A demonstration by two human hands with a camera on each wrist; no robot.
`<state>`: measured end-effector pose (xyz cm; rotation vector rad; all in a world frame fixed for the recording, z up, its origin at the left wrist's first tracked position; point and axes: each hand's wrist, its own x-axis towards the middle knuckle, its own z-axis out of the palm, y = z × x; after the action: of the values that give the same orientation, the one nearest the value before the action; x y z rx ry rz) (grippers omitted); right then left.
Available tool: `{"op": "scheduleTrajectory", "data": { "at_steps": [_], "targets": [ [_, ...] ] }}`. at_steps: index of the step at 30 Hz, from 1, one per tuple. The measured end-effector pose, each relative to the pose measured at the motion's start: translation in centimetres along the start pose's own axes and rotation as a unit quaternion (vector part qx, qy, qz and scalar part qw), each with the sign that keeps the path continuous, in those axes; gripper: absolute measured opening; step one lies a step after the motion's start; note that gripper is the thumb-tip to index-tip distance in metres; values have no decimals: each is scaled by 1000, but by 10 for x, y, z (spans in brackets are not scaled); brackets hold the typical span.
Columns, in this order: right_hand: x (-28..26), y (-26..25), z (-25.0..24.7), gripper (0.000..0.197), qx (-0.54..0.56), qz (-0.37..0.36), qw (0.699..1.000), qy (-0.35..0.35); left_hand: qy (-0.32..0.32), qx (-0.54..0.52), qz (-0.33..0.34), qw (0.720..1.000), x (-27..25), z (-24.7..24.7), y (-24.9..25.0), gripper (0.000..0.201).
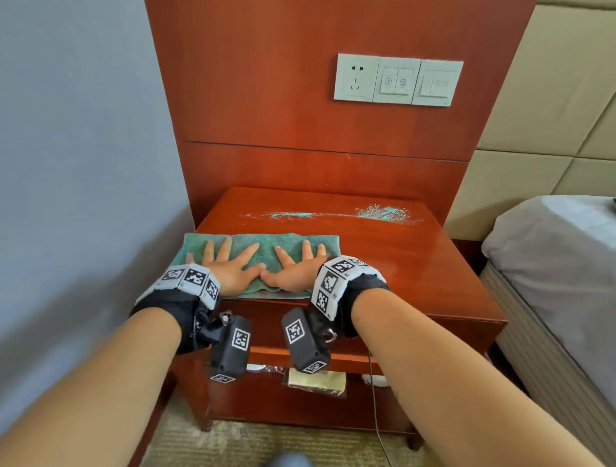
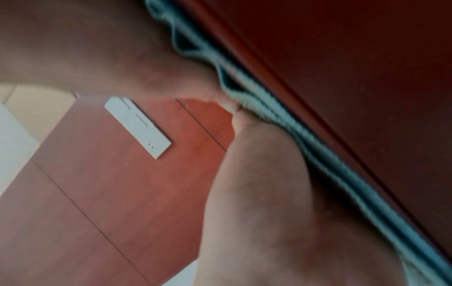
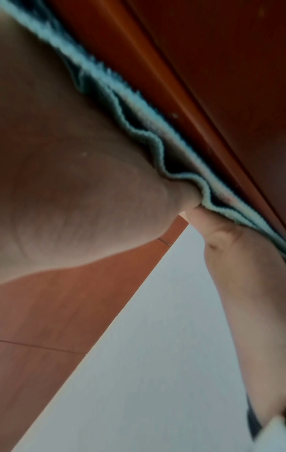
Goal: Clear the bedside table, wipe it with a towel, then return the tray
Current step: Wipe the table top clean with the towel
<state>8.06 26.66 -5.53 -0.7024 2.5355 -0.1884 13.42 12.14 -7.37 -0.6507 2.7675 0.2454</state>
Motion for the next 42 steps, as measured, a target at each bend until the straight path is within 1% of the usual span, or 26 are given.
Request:
{"op": "scheduleTrajectory", "data": {
  "at_steps": [3, 7, 10, 15, 18, 20, 21, 22, 23, 24, 25, 26, 28, 29, 30, 32, 34, 38, 42],
  "targets": [
    [-4, 16, 0, 77, -12, -10, 1000, -1, 4, -1, -14, 1000, -4, 7, 16, 61],
    [-16, 43, -5, 79, -26, 4, 1000, -6, 0, 5, 8, 1000, -11, 9, 41, 63],
    [-31, 75, -6, 80, -24, 39, 999, -5, -17, 15, 41, 999, -20, 11, 74, 64],
    [-66, 149, -6, 82, -3, 113, 994, -2, -55, 22, 125, 990, -38, 16, 146, 63],
    [-88, 185, -5, 86, 55, 186, 981, -12, -63, 36, 162, 984, -47, 23, 188, 63],
    [-91, 203, -6, 88, 76, 203, 976, 2, -63, 42, 178, 981, -48, 26, 205, 64],
    [-92, 207, -9, 89, 91, 202, 975, -5, -65, 45, 181, 980, -46, 27, 209, 64],
    [-92, 207, -13, 96, 130, 198, 971, -16, -70, 48, 182, 980, -43, 26, 211, 64],
    [-91, 205, -17, 106, 199, 201, 959, -27, -77, 49, 184, 979, -41, 24, 212, 64],
    [-88, 204, -21, 115, 240, 201, 949, -34, -84, 47, 186, 978, -37, 23, 212, 64],
    [-83, 205, -23, 118, 241, 202, 949, -31, -90, 45, 189, 977, -33, 21, 213, 64],
    [-79, 203, -25, 116, 216, 195, 956, -34, -93, 43, 190, 977, -28, 19, 213, 65],
    [-71, 206, -29, 105, 222, 211, 952, -33, -91, 41, 189, 977, -17, 16, 216, 65],
    [-66, 207, -31, 101, 213, 213, 953, -29, -89, 41, 187, 977, -11, 14, 219, 66],
    [-59, 212, -33, 101, 191, 209, 959, -18, -89, 40, 186, 978, -4, 12, 221, 66],
    [-47, 219, -39, 100, 83, 193, 978, 6, -89, 37, 184, 978, 9, 7, 226, 66],
    [-35, 225, -46, 94, 31, 178, 983, 29, -90, 34, 184, 978, 24, 2, 229, 67],
    [-10, 232, -61, 93, 17, 171, 985, 21, -97, 29, 183, 978, 53, -9, 235, 68],
    [13, 238, -74, 92, 30, 166, 985, 28, -97, 34, 178, 979, 79, -17, 241, 67]
  ]
}}
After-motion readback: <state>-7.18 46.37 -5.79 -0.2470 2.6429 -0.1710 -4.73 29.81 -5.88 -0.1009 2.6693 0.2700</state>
